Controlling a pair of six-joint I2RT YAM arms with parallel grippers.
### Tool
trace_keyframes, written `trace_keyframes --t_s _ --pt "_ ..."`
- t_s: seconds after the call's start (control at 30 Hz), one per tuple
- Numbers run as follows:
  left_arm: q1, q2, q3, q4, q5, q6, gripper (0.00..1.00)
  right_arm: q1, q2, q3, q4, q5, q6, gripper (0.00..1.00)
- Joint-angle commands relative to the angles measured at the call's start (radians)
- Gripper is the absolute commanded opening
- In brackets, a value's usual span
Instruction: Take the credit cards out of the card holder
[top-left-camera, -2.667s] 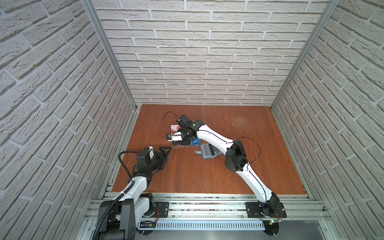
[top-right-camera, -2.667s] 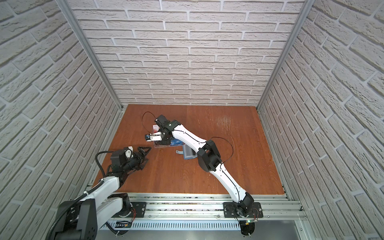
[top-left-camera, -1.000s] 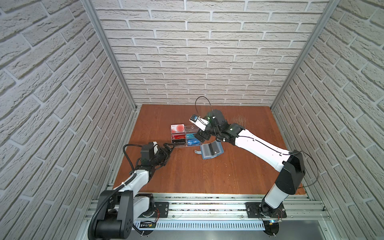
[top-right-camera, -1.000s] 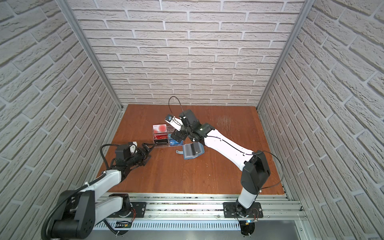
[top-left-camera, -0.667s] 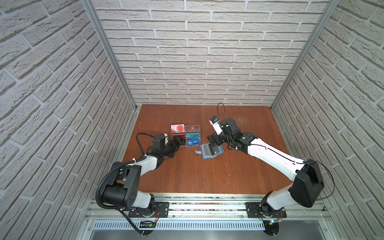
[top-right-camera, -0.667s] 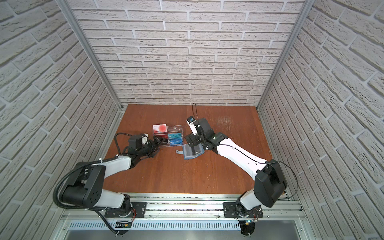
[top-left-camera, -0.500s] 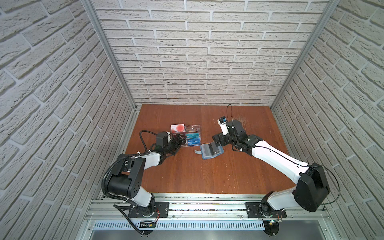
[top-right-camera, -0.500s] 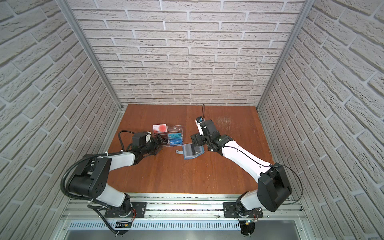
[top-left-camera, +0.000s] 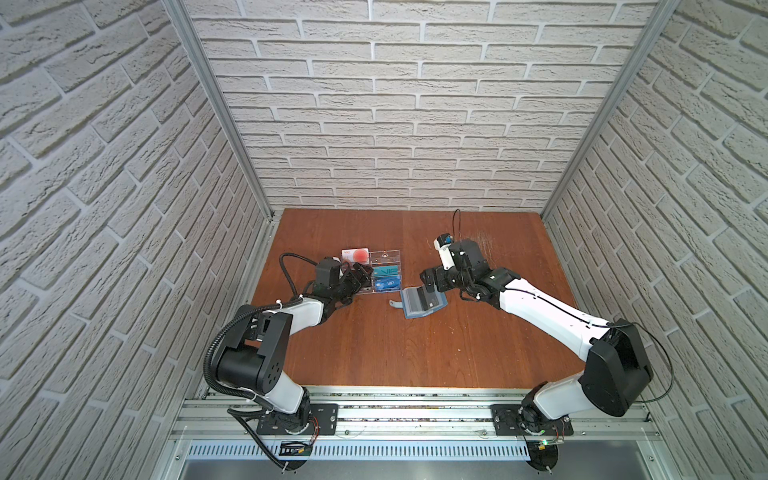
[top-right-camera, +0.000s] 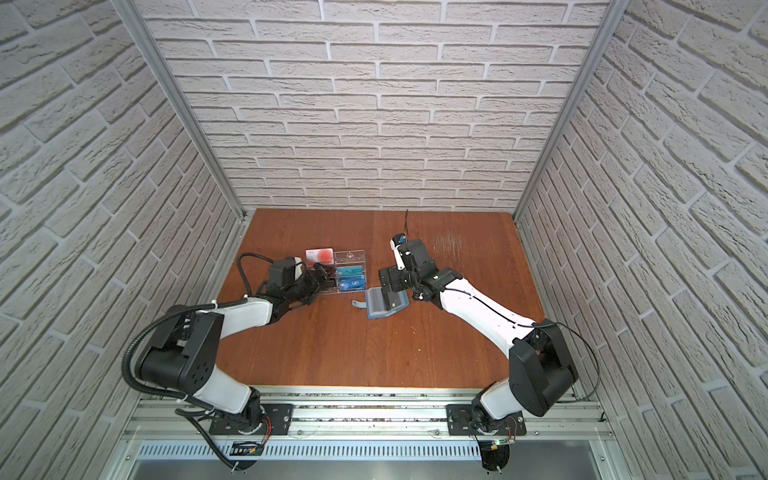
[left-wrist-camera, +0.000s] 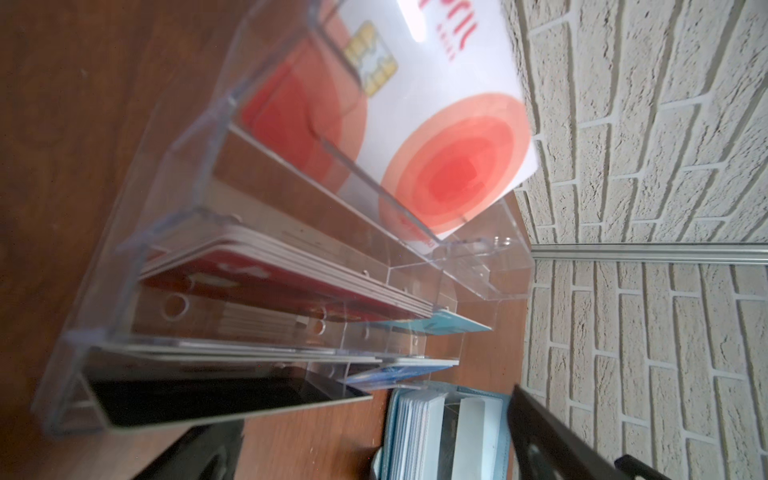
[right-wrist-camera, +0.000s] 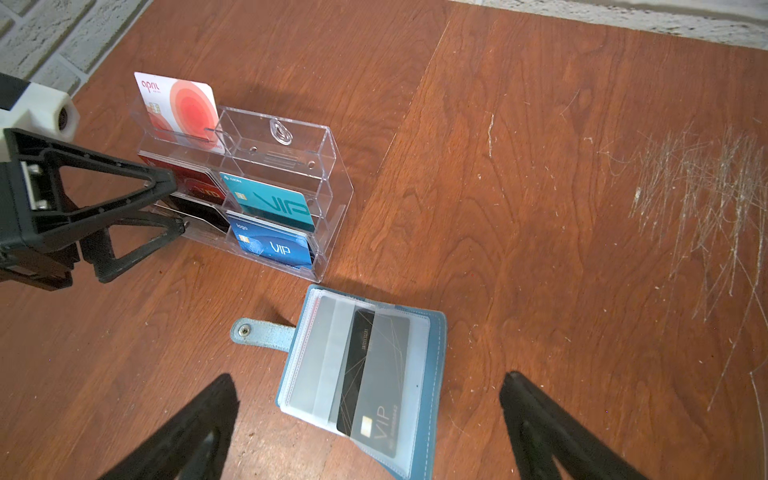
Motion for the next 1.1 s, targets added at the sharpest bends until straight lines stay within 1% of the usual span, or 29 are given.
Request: trace_keyframes --t_s 0.0,0.3,0.4,0.5,0.6,0.73,0.8,0.87,0.93,1.0,1.07 --pt "-0.003 -0.002 0.031 -0.008 -0.035 0.030 0.98 0.005 0.004 -0.031 0.082 -0.006 0.024 1.00" --pt "-0.007 0.001 0.060 -0.065 -0.071 0.045 0.98 0.005 0.000 -0.056 0.097 0.017 0.069 1.00" --pt "-0.010 -0.009 0.061 -0.074 -0.080 0.045 0.98 0.006 0.022 -0.032 0.053 0.089 0.088 1.00" --pt "-0.011 -0.026 0.067 -0.105 -0.095 0.063 0.98 0.005 0.046 0.005 0.001 0.132 0.107 1.00" --pt "-0.011 -0.026 0.073 -0.125 -0.097 0.081 0.98 0.005 0.032 0.009 -0.018 0.160 0.121 1.00" --pt "-0.009 -0.028 0.083 -0.146 -0.102 0.098 0.98 0.000 -0.012 -0.022 -0.013 0.228 0.156 1.00" --pt "-0.006 -0.027 0.087 -0.148 -0.102 0.104 0.98 -0.001 -0.025 -0.031 -0.003 0.202 0.157 1.00" --pt "-0.007 -0.018 0.104 -0.175 -0.099 0.117 0.98 -0.002 -0.027 -0.042 0.010 0.176 0.137 1.00" --pt "-0.009 -0.013 0.111 -0.165 -0.093 0.116 0.98 -0.001 -0.024 -0.055 0.028 0.150 0.119 1.00" --pt "-0.018 -0.010 0.112 -0.152 -0.098 0.114 0.98 -0.002 -0.025 -0.074 0.054 0.106 0.116 1.00" --pt "-0.040 -0.013 0.115 -0.145 -0.108 0.115 0.98 -0.002 -0.022 -0.091 0.078 0.092 0.114 1.00"
